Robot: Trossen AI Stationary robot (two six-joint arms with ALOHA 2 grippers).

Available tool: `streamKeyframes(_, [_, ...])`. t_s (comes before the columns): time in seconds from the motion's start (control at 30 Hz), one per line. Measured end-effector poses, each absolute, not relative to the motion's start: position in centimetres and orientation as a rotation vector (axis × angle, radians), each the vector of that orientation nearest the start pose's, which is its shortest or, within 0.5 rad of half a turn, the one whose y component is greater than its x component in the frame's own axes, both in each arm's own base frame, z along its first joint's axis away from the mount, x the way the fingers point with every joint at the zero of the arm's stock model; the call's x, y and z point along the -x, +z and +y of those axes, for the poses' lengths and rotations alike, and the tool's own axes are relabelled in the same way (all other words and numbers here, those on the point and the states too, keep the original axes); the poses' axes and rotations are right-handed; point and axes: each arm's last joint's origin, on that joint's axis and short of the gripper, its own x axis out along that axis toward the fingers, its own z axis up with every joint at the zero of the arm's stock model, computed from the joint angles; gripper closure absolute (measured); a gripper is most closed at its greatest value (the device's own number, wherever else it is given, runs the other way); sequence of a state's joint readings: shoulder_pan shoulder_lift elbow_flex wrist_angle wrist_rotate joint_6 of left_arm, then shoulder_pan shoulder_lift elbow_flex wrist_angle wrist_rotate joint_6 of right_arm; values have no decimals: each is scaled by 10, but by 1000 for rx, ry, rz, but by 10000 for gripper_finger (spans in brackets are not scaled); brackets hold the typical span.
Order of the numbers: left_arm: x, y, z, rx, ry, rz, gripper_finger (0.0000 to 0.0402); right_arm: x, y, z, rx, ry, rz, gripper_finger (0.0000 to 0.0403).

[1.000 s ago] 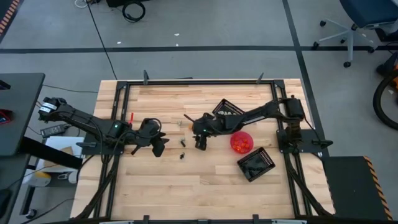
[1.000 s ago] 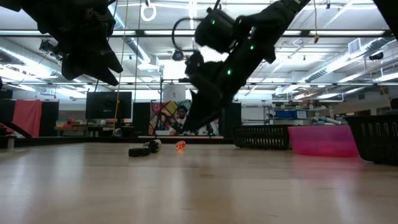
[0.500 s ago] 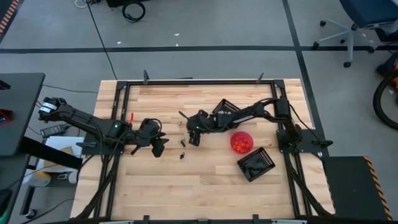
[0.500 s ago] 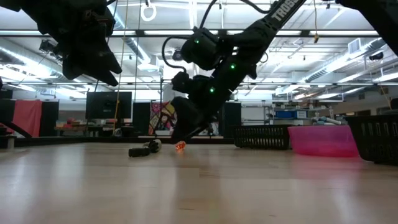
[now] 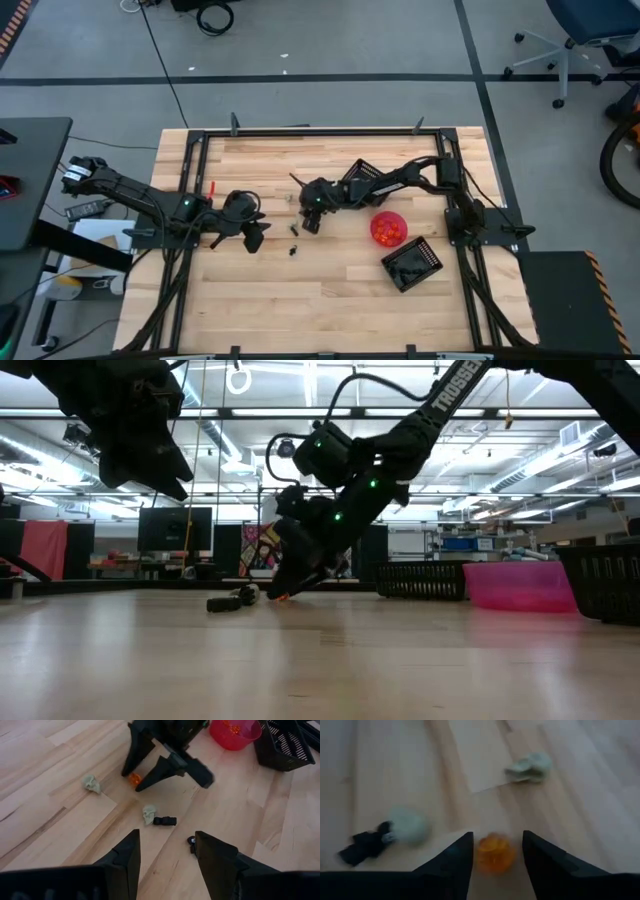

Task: Sort Halloween decoration
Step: Put the orange pumpkin toy into the red bowl

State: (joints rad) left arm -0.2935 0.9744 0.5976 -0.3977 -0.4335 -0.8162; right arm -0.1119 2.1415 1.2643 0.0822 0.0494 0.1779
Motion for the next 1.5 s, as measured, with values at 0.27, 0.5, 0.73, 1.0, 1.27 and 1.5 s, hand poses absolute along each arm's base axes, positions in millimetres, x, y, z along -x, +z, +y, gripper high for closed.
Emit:
streamKeyframes(0.27, [-183,221,-44,511,395,643,239,-429,103,-38,-146,-222,819,306])
streamKeyframes(0.5, [-183,220,-44,509,399,648,239,-427,109,-39,-154,-197,822,308])
streamKeyframes(0.73, [-183,220,-44,508,400,651,239,-417,137,-36,-101,-131,849,297])
streamKeyframes(1.0, [-183,220,-43,509,401,651,239,-402,165,-31,-139,-29,904,298])
streamKeyframes(1.27, [-183,220,-43,513,403,650,239,-361,198,-23,-221,70,1130,298])
streamKeyframes(1.5, [-183,220,-44,514,402,648,239,-316,223,-16,-387,87,1395,298])
